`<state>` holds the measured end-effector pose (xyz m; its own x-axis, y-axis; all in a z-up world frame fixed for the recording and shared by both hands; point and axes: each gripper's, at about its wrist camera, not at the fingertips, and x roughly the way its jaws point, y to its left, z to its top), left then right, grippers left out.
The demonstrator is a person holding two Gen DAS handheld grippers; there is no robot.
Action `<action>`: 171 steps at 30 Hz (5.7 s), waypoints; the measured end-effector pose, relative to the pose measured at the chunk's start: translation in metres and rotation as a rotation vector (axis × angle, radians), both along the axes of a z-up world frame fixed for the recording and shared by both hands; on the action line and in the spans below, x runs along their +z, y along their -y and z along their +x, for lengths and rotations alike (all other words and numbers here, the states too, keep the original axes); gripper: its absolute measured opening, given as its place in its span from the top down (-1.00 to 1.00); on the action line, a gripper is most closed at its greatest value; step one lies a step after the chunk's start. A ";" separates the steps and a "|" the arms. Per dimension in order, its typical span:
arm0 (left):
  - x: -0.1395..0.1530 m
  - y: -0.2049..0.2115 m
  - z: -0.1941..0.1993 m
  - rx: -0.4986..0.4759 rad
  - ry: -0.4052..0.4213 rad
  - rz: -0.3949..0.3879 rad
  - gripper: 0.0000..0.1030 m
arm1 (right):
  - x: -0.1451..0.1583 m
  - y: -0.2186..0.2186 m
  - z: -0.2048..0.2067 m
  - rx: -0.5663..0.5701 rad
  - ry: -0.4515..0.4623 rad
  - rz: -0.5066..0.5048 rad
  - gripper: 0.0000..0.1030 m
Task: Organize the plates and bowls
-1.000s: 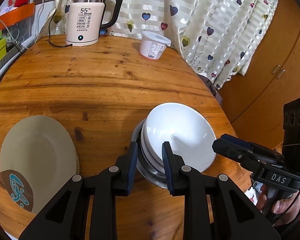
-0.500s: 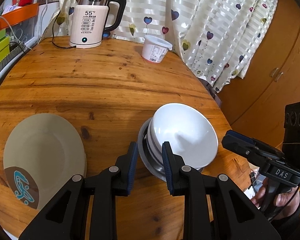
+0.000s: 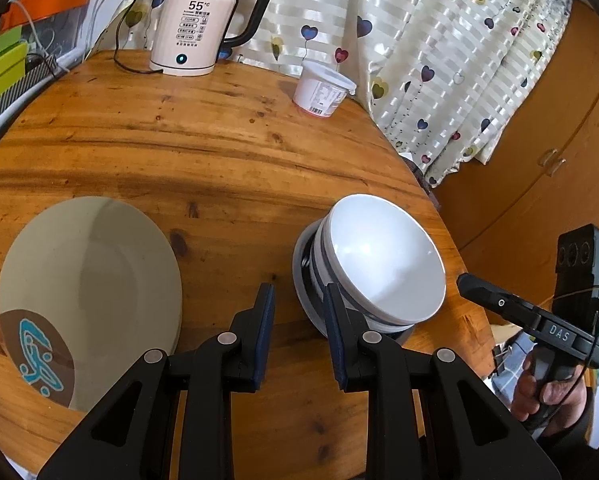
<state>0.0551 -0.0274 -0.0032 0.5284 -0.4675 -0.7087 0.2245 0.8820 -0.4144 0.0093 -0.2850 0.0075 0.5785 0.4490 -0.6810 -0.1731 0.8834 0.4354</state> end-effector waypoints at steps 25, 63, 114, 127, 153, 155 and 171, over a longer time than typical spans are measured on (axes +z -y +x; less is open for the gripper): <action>-0.024 0.000 0.018 -0.028 -0.115 -0.098 0.51 | -0.041 0.014 0.016 0.005 -0.137 0.163 0.52; -0.045 -0.009 0.035 -0.098 -0.179 -0.258 0.72 | -0.052 0.019 0.027 0.036 -0.186 0.301 0.83; -0.013 -0.035 0.024 -0.041 -0.111 -0.242 0.84 | -0.022 -0.015 0.042 0.107 -0.150 0.251 0.84; -0.001 -0.066 0.018 0.020 -0.083 -0.235 0.84 | -0.012 -0.047 0.052 0.167 -0.143 0.240 0.84; -0.035 -0.083 0.042 0.074 -0.233 -0.173 0.79 | -0.065 -0.068 0.077 0.163 -0.261 0.305 0.42; -0.038 -0.084 0.044 0.082 -0.243 -0.173 0.80 | -0.068 -0.069 0.079 0.162 -0.270 0.311 0.24; -0.035 -0.076 0.054 0.057 -0.229 -0.146 0.80 | -0.067 -0.067 0.085 0.173 -0.268 0.373 0.83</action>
<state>0.1088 0.0486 -0.0380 0.3909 -0.5473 -0.7400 0.0622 0.8179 -0.5720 0.0947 -0.2178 -0.0599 0.3001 0.7648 -0.5701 -0.1422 0.6269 0.7660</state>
